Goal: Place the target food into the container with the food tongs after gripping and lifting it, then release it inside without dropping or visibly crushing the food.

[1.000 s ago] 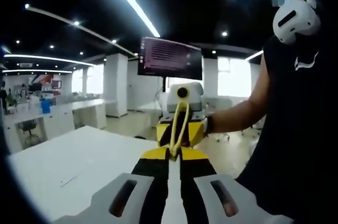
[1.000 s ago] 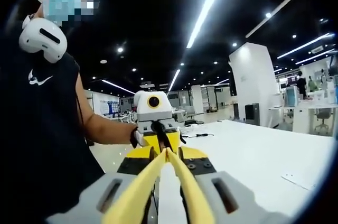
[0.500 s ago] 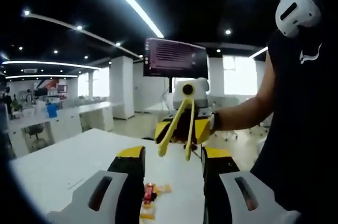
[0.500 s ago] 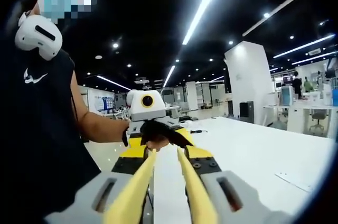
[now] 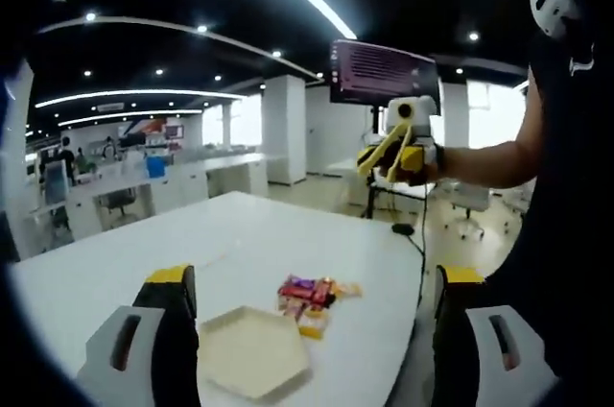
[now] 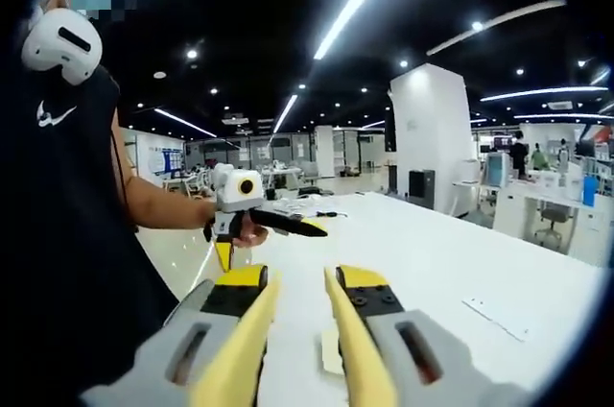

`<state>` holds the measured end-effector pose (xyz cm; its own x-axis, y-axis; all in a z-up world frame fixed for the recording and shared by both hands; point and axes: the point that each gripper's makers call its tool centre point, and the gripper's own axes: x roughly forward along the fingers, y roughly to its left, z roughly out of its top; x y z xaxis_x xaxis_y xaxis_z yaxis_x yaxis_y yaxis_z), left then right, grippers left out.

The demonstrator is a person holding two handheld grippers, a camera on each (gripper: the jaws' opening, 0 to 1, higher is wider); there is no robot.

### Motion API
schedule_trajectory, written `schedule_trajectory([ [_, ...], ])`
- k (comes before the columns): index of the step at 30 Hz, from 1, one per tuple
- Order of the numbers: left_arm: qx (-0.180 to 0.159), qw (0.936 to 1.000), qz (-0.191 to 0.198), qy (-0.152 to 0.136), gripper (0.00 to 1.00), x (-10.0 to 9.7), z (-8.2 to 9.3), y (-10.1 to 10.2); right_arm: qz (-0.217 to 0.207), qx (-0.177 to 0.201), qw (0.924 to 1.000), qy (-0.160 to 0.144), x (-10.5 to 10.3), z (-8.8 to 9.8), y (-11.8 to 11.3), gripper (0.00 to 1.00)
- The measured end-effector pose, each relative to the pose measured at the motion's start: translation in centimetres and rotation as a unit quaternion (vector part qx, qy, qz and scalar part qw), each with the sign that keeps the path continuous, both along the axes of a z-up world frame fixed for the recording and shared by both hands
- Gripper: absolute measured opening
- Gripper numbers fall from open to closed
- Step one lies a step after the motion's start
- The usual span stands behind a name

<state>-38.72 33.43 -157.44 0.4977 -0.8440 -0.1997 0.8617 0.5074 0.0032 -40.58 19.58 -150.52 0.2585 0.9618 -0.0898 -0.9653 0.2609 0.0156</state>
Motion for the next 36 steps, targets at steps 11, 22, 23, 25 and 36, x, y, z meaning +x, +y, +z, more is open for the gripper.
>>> schedule_trajectory([
  [11,0.015,0.9987,0.043,0.023,1.0,-0.7,-4.7,2.4,-0.011,-0.068,0.9974,-0.021,0.8,-2.0,-1.2,0.28],
  [22,0.045,0.9976,0.053,0.002,1.0,-1.2,-7.8,3.2,-0.023,-0.122,0.992,-0.023,2.3,-4.8,-1.9,0.28],
  [23,0.05,0.9973,0.054,0.006,1.0,-1.4,-8.7,3.3,-0.026,-0.125,0.9916,-0.023,2.4,-5.0,-2.0,0.28],
  [25,0.046,0.997,0.06,0.018,1.0,-1.7,-10.0,3.5,-0.029,-0.131,0.9908,-0.019,2.7,-5.5,-2.1,0.28],
  [36,0.052,0.995,0.07,0.048,1.0,-3.4,-14.7,4.2,-0.051,-0.154,0.9867,0.0,3.2,-7.4,-2.9,0.28],
])
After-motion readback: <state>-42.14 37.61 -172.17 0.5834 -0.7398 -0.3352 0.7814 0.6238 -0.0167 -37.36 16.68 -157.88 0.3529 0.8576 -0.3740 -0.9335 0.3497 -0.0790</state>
